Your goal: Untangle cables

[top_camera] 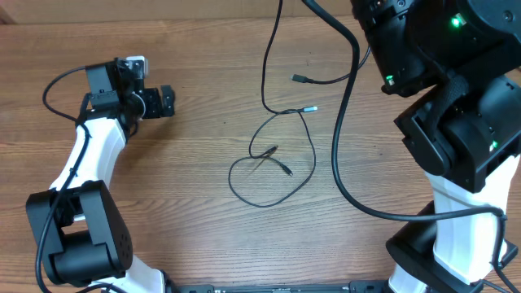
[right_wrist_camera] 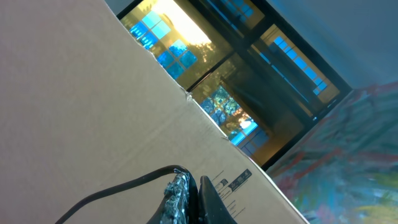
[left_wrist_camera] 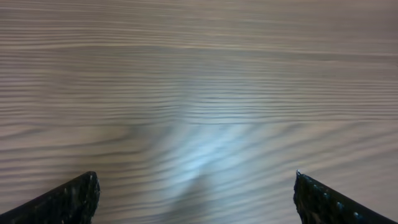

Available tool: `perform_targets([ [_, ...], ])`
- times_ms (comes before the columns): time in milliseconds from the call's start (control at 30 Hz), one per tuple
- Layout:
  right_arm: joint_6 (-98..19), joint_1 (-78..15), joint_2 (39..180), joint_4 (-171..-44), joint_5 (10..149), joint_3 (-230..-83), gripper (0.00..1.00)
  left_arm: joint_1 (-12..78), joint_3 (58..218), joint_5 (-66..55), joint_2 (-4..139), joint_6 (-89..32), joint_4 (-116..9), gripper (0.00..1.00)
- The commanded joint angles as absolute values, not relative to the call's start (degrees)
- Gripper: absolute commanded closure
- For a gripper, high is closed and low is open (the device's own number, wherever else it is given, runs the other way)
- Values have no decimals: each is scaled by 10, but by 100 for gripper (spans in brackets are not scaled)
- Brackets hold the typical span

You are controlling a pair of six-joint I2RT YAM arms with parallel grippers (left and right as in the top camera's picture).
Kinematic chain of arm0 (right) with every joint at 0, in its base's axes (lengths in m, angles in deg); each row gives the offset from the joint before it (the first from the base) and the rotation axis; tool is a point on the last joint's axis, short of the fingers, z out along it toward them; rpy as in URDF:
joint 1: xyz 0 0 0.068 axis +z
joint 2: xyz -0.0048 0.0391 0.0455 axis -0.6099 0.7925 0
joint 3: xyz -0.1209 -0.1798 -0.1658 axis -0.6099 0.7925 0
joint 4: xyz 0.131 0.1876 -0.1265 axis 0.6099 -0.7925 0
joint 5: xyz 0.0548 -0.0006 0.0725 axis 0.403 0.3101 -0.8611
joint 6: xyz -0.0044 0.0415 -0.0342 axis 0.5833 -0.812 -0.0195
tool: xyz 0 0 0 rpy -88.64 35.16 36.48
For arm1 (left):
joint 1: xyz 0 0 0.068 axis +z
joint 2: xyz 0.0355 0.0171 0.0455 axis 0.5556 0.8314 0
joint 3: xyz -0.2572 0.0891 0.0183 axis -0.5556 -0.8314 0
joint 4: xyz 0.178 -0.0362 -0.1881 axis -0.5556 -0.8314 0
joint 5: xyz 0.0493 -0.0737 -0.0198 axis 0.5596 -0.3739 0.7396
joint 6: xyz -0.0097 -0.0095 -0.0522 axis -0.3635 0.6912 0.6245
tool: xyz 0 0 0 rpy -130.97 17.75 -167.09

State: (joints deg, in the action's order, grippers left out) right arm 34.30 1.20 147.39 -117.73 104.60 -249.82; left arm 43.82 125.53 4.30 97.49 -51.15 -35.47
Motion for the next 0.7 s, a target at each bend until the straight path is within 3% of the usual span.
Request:
perform_targets([
  [0, 340, 16, 1458, -1179, 1051, -2500, 96, 416, 1257, -141, 961, -482, -357, 0],
  [133, 325, 16, 1461, -1180, 1042, -2500, 96, 360, 1257, -259, 961, -568, -367, 0],
  [400, 325, 16, 1462, -1201, 1043, -2500, 96, 239, 1257, -294, 961, -621, -325, 0],
  [667, 325, 15, 1462, -1213, 1054, -2500, 96, 220, 1257, -346, 961, -620, -271, 1],
])
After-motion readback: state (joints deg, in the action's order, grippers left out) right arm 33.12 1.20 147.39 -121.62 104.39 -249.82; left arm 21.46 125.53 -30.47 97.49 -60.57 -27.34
